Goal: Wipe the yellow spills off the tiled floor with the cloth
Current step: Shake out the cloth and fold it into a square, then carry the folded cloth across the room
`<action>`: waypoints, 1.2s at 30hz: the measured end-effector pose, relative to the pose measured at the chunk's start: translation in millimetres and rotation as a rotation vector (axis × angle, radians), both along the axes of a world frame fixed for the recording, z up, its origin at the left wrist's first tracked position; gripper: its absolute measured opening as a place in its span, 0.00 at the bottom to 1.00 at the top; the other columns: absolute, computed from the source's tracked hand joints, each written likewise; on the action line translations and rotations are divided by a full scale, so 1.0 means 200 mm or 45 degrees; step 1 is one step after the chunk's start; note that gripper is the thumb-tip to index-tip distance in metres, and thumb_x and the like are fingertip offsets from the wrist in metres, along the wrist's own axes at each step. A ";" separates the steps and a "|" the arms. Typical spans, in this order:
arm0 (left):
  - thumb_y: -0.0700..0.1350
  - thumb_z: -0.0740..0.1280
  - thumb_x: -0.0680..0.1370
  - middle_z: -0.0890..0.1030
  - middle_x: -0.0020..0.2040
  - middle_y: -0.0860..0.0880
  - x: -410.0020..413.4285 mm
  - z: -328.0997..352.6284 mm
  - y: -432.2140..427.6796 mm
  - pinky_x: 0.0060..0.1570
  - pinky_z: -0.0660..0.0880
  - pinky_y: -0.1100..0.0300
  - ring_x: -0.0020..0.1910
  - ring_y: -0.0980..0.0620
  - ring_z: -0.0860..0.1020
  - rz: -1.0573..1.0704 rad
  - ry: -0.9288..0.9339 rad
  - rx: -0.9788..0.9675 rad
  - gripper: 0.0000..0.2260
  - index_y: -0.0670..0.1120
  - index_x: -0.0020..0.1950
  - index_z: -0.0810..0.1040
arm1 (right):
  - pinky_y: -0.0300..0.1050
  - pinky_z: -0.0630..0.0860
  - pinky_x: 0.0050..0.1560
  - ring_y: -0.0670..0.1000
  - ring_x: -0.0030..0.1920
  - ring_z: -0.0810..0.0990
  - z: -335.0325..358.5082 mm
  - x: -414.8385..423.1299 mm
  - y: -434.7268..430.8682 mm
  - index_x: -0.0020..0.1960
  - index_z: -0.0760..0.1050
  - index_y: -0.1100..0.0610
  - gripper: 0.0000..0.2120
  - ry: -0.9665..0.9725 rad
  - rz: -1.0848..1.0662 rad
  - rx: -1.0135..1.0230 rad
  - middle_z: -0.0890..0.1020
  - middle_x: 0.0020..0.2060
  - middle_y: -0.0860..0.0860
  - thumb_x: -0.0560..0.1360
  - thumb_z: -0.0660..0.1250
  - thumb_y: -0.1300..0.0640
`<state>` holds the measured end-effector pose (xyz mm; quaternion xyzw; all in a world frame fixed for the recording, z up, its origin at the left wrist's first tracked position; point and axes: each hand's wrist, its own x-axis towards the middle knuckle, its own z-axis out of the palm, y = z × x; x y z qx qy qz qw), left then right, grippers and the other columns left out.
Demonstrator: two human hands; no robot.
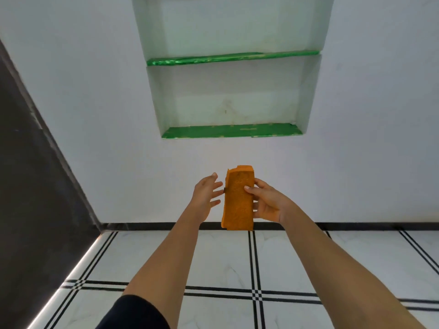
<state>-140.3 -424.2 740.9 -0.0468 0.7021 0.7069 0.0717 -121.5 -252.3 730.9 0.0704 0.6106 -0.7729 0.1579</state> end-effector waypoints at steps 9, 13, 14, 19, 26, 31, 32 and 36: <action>0.55 0.57 0.80 0.73 0.65 0.45 0.05 -0.10 0.79 0.53 0.73 0.49 0.56 0.44 0.74 -0.473 -0.184 0.018 0.16 0.49 0.64 0.69 | 0.67 0.75 0.52 0.62 0.61 0.75 -0.15 0.29 0.70 0.70 0.65 0.50 0.24 -0.070 -0.524 -0.296 0.74 0.64 0.56 0.76 0.66 0.54; 0.53 0.58 0.80 0.75 0.63 0.45 0.09 -0.16 1.26 0.55 0.73 0.48 0.57 0.42 0.75 -0.710 -0.232 -0.032 0.18 0.47 0.67 0.69 | 0.69 0.71 0.58 0.62 0.62 0.74 -0.19 0.49 1.06 0.69 0.65 0.51 0.24 -0.133 -0.878 -0.266 0.73 0.65 0.56 0.75 0.67 0.55; 0.52 0.58 0.80 0.76 0.61 0.45 0.12 -0.17 1.40 0.55 0.74 0.48 0.55 0.44 0.76 -0.769 -0.245 -0.053 0.18 0.46 0.67 0.69 | 0.68 0.72 0.56 0.62 0.61 0.74 -0.19 0.55 1.17 0.69 0.66 0.51 0.24 -0.130 -0.964 -0.245 0.73 0.65 0.56 0.75 0.68 0.56; 0.49 0.59 0.80 0.78 0.54 0.46 0.26 -0.27 2.05 0.49 0.73 0.52 0.51 0.46 0.78 -1.079 -0.257 -0.206 0.15 0.45 0.64 0.72 | 0.62 0.75 0.45 0.59 0.55 0.75 -0.22 0.82 1.69 0.66 0.67 0.52 0.21 -0.173 -1.409 -0.177 0.75 0.59 0.56 0.75 0.66 0.62; 0.50 0.59 0.79 0.78 0.56 0.46 0.53 -0.31 2.92 0.52 0.74 0.51 0.51 0.46 0.78 -1.452 -0.255 -0.278 0.14 0.46 0.62 0.73 | 0.61 0.74 0.48 0.59 0.56 0.74 -0.20 1.21 2.35 0.70 0.65 0.52 0.25 -0.280 -1.756 -0.138 0.73 0.62 0.56 0.75 0.68 0.61; 0.49 0.57 0.80 0.78 0.58 0.45 0.84 -0.33 3.56 0.54 0.74 0.50 0.53 0.45 0.78 -1.661 -0.222 -0.354 0.15 0.45 0.64 0.71 | 0.65 0.75 0.55 0.61 0.58 0.75 -0.22 1.57 2.79 0.69 0.66 0.51 0.27 -0.242 -2.037 -0.208 0.74 0.63 0.56 0.73 0.70 0.60; 0.49 0.57 0.80 0.77 0.58 0.45 0.91 -0.35 3.66 0.54 0.74 0.49 0.53 0.45 0.77 -1.709 -0.218 -0.360 0.15 0.45 0.65 0.71 | 0.64 0.75 0.54 0.61 0.58 0.75 -0.22 1.64 2.85 0.68 0.66 0.52 0.26 -0.244 -2.077 -0.217 0.74 0.62 0.56 0.73 0.70 0.60; 0.51 0.57 0.80 0.77 0.59 0.46 1.27 -0.40 4.09 0.52 0.73 0.51 0.51 0.47 0.77 -1.910 -0.204 -0.391 0.15 0.46 0.64 0.71 | 0.61 0.77 0.46 0.61 0.57 0.77 -0.27 1.99 3.12 0.65 0.69 0.54 0.22 -0.193 -2.295 -0.278 0.77 0.59 0.57 0.73 0.69 0.62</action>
